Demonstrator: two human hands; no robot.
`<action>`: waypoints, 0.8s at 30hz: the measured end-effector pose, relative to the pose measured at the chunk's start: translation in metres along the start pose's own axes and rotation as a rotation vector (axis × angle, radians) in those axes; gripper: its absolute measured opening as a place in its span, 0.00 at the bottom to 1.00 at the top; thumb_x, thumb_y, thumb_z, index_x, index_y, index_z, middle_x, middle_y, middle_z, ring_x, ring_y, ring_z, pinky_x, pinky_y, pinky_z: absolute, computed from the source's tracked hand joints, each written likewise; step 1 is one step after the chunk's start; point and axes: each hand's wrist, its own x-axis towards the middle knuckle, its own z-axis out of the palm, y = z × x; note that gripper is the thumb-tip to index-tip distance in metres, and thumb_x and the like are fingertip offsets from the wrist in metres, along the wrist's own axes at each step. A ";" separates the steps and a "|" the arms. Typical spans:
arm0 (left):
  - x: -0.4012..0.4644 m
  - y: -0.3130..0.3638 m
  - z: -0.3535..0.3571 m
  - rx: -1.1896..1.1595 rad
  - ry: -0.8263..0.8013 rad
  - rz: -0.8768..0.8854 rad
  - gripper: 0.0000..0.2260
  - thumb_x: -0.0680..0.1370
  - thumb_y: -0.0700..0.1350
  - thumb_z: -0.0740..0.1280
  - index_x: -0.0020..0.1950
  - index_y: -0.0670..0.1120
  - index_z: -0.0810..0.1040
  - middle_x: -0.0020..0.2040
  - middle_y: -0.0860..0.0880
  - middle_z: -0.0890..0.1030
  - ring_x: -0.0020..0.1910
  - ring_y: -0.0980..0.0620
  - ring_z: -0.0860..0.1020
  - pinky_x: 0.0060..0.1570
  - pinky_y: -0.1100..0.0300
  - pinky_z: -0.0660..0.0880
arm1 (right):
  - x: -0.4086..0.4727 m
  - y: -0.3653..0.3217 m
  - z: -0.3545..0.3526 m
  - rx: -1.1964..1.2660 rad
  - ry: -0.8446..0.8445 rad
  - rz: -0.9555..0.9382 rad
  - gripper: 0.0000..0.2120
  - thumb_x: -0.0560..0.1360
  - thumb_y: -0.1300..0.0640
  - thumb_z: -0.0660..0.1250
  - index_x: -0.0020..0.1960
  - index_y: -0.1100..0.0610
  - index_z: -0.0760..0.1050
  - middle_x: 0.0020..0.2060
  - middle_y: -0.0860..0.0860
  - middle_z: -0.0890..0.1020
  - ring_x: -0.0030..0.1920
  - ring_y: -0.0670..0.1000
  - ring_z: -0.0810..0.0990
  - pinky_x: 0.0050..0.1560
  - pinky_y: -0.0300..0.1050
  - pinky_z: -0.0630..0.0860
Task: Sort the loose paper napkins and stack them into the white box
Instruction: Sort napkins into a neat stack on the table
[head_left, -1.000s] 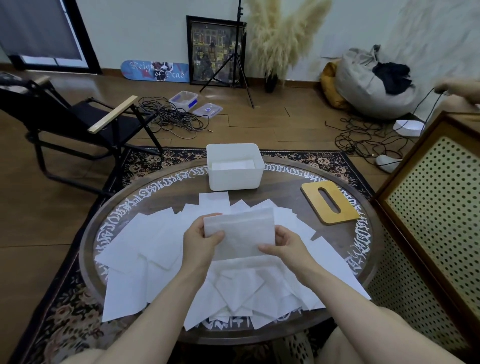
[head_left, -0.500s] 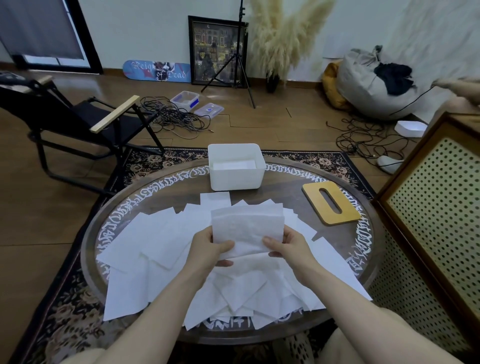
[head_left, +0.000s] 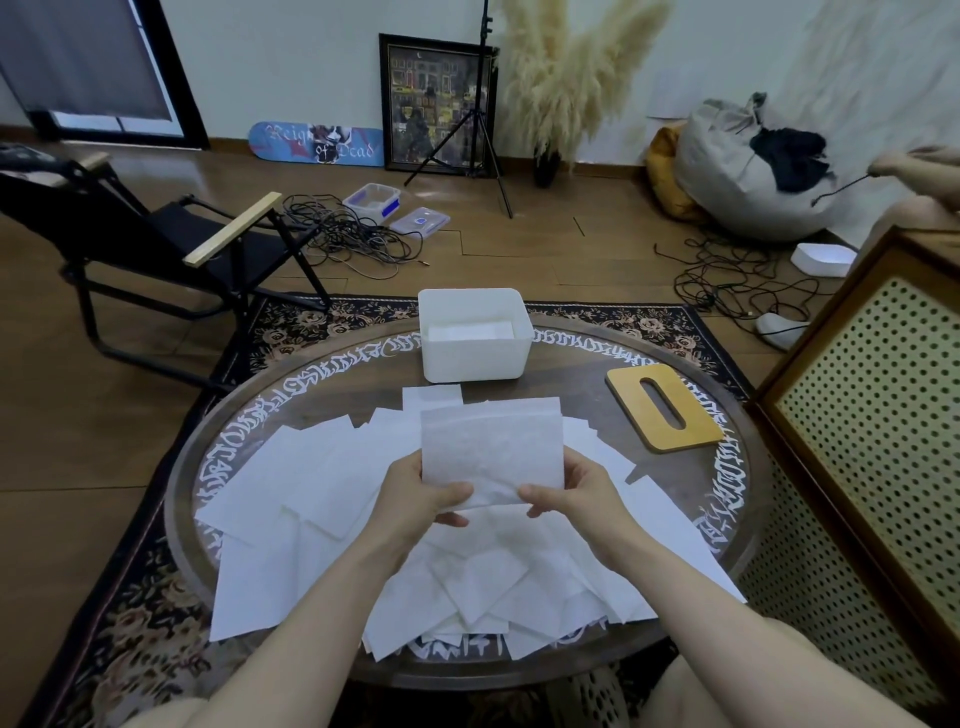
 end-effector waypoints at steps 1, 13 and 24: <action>0.000 0.000 0.000 0.016 0.015 0.007 0.11 0.73 0.30 0.68 0.52 0.42 0.80 0.46 0.47 0.84 0.41 0.48 0.81 0.31 0.57 0.79 | 0.000 0.000 0.000 -0.019 0.014 0.004 0.11 0.70 0.69 0.72 0.49 0.58 0.81 0.43 0.49 0.86 0.39 0.47 0.82 0.36 0.42 0.78; 0.001 -0.003 -0.003 0.155 -0.045 0.059 0.11 0.73 0.34 0.70 0.53 0.44 0.78 0.45 0.45 0.83 0.35 0.48 0.82 0.30 0.57 0.76 | 0.000 0.004 0.000 -0.078 0.054 -0.015 0.06 0.73 0.66 0.71 0.48 0.58 0.81 0.39 0.51 0.85 0.35 0.51 0.83 0.34 0.41 0.75; 0.009 -0.003 -0.011 0.025 0.072 -0.052 0.05 0.74 0.39 0.72 0.48 0.42 0.80 0.45 0.44 0.83 0.37 0.50 0.79 0.34 0.58 0.77 | -0.001 0.000 -0.007 -0.068 0.020 0.139 0.09 0.69 0.61 0.75 0.46 0.60 0.77 0.40 0.50 0.83 0.40 0.50 0.80 0.34 0.41 0.73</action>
